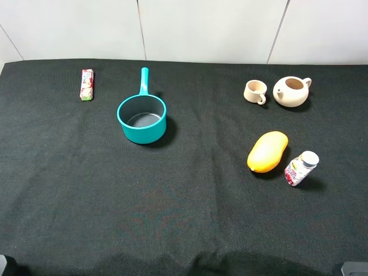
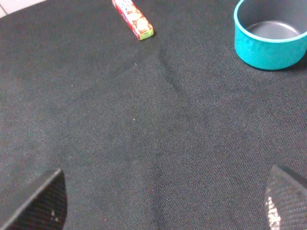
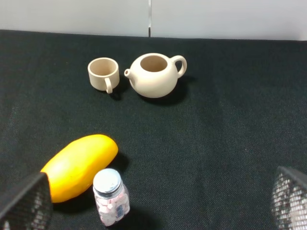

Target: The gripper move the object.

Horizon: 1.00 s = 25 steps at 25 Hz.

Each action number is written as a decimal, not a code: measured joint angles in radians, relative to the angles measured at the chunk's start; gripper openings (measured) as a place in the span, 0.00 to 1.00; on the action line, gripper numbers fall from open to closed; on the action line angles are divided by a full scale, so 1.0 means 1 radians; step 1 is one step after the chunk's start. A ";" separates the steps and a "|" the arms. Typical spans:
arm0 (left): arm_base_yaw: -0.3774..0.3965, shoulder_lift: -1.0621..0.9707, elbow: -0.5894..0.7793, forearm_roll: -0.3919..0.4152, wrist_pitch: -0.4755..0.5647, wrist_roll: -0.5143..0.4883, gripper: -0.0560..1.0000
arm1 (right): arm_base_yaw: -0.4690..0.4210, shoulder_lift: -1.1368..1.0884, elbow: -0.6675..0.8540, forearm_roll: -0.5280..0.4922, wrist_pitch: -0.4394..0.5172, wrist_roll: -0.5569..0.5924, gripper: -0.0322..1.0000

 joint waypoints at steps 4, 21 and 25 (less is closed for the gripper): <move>0.000 0.000 0.000 0.000 0.000 0.000 0.89 | 0.000 0.000 0.000 0.000 0.000 0.000 0.70; 0.000 0.000 0.000 0.000 0.000 0.000 0.89 | 0.000 0.000 0.000 0.000 0.000 0.000 0.70; 0.001 0.000 0.000 0.000 0.000 0.000 0.89 | 0.000 0.000 0.000 0.000 0.000 0.000 0.70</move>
